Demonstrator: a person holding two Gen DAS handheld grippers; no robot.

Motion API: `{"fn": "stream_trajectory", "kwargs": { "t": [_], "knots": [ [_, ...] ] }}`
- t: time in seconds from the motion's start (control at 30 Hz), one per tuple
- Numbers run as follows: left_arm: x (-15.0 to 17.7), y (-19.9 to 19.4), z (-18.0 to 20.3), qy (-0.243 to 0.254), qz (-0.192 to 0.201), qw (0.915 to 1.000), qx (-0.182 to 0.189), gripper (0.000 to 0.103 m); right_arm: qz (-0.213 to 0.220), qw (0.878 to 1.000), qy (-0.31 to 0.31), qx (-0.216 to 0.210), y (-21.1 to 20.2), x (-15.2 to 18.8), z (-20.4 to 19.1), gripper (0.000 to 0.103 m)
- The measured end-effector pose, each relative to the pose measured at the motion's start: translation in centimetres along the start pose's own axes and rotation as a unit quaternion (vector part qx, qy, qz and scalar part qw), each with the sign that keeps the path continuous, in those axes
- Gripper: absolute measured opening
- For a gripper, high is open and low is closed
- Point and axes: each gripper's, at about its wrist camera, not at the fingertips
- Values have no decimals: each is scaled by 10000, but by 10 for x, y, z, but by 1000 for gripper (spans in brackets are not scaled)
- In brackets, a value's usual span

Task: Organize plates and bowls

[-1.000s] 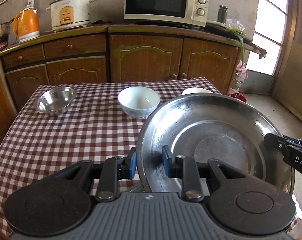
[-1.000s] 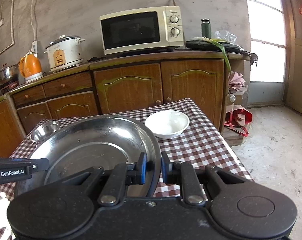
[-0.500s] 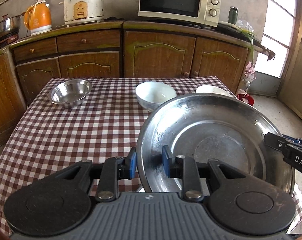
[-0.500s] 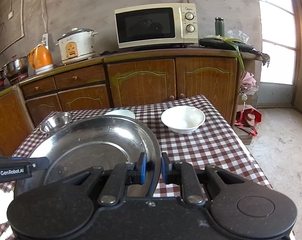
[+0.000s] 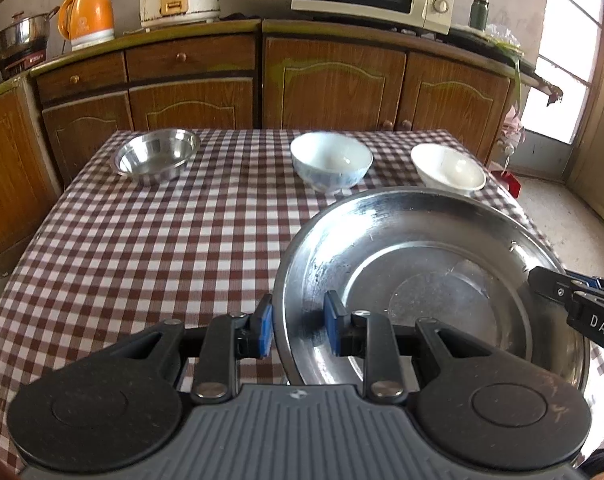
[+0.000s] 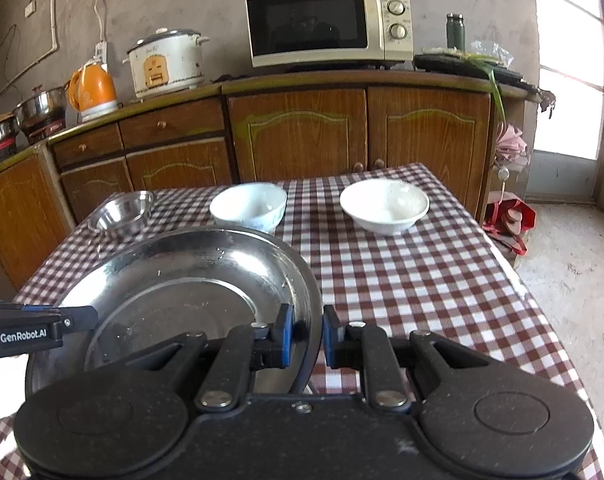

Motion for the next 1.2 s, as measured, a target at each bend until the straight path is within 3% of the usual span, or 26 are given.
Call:
{"fn": "stream_trajectory", "kwargs": {
  "t": [0.53, 1.2],
  "knots": [
    [38, 18, -5, 9, -440, 9990, 13, 28, -506, 9987, -75, 10, 12, 42, -1, 21],
    [60, 39, -5, 80, -703, 9975, 83, 30, -839, 9953, -472, 132, 27, 65, -9, 22]
  ]
}}
Point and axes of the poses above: each gripper's, at about its wrist camera, not at the fingertips, and y roughly the way its jaws point, z to its right, x to its underside, and after that the axes turned 9 degrees about z, right-handed
